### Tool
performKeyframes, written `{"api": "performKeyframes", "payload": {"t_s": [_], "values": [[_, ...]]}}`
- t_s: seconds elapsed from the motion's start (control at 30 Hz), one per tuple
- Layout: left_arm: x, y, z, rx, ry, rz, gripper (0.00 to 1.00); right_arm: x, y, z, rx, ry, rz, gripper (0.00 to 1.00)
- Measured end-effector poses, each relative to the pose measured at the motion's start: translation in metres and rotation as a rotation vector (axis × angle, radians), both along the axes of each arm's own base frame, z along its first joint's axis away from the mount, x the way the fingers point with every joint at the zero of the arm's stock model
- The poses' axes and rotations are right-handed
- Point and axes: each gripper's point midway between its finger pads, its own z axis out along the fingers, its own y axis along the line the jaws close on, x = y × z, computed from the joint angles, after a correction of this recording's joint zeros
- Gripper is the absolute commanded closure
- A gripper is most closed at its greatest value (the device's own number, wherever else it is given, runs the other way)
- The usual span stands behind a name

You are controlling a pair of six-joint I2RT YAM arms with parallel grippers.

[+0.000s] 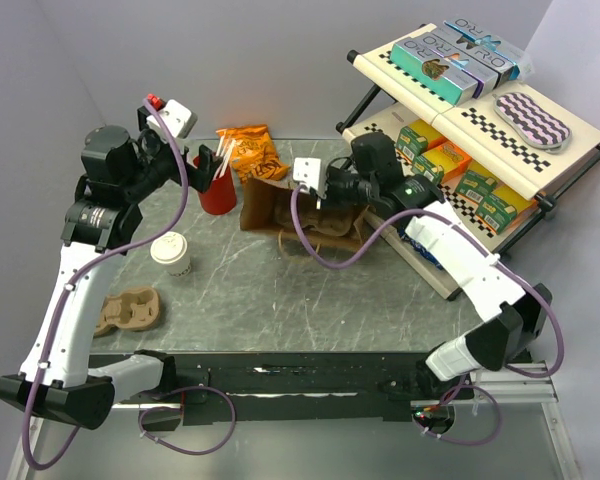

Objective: Pack the takeout coffee

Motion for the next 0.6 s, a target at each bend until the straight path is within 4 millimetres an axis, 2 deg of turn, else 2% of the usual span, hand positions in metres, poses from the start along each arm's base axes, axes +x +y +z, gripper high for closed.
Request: {"api": "performKeyframes", "payload": {"t_s": [0.13,0.23,0.33,0.43,0.53,0.6], "values": [[-0.002,0.0,-0.01,0.01,0.017,-0.007,0.01,-0.022,0.001,-0.003,0.004,0.007,0.027,1.0],[-0.008,0.003,-0.031,0.054,0.043,-0.011,0.01,-0.042,0.001,-0.006,0.009,0.015,0.051,1.0],[-0.021,0.009,-0.062,0.126,0.086,-0.02,0.01,-0.057,0.001,-0.008,0.014,0.025,0.068,1.0],[-0.028,0.018,-0.087,0.195,0.143,-0.009,0.01,-0.06,0.002,-0.006,0.018,0.024,0.073,1.0],[-0.026,0.029,-0.108,0.261,0.209,0.026,0.01,-0.059,0.002,-0.006,0.018,0.022,0.07,1.0],[-0.022,0.039,-0.133,0.315,0.286,0.049,0.01,-0.059,0.003,-0.005,0.022,0.021,0.069,1.0]]}}
